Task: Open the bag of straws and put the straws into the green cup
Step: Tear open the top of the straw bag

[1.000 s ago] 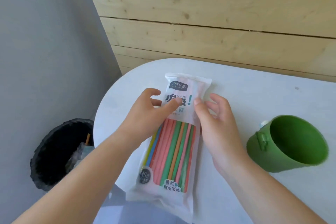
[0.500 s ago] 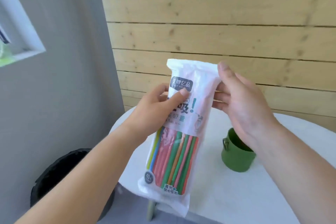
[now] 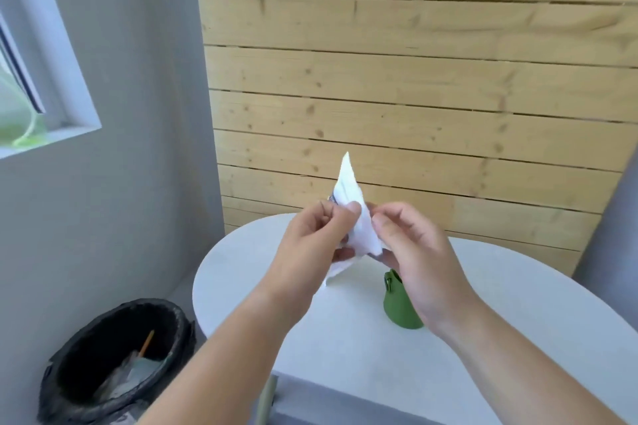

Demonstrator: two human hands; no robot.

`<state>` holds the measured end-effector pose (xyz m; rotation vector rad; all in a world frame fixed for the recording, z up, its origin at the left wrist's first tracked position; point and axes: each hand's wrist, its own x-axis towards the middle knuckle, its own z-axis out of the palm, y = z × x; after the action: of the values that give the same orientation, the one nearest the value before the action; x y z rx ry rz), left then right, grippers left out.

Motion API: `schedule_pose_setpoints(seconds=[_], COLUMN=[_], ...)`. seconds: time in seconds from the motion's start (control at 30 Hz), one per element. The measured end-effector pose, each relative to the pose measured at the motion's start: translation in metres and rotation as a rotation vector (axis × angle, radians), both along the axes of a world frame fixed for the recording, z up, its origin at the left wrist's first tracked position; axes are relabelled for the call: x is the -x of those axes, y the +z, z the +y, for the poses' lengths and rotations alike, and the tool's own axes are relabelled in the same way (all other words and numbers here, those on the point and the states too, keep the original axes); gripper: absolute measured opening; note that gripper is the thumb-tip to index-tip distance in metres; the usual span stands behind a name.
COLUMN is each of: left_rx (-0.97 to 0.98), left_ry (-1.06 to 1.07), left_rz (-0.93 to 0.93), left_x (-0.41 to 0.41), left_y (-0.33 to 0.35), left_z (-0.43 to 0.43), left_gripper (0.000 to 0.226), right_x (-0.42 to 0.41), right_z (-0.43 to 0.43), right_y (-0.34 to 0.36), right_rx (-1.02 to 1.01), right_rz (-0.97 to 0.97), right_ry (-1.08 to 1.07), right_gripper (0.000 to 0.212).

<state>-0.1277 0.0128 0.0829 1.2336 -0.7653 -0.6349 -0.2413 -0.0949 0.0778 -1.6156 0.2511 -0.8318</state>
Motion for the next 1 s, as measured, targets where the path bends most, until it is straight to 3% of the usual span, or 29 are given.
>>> schedule_pose_setpoints(seconds=[0.13,0.63,0.77,1.0], left_rx=[-0.124,-0.115,-0.118,-0.114], left_ry=[0.012,-0.088,-0.088,-0.055], left_rz=[-0.056,-0.153,-0.155,-0.065], left_x=[0.005,-0.011,-0.013,-0.012], left_y=[-0.004,-0.017,-0.019,-0.024], left_z=[0.004,0.022,0.022,0.019], left_gripper=[0.043,0.039,0.037,0.025], right_x=[0.007,0.0,-0.002,-0.005], right_z=[0.002,0.021,0.023,0.022], right_y=[-0.012,-0.02,-0.023,-0.028], right_rx=[-0.02,-0.091,-0.022,0.079], right_rz=[0.011,-0.035,-0.019,0.054], right_ry=[0.016,-0.034,-0.068,-0.175], right_gripper=[0.011,0.019,0.003,0.015])
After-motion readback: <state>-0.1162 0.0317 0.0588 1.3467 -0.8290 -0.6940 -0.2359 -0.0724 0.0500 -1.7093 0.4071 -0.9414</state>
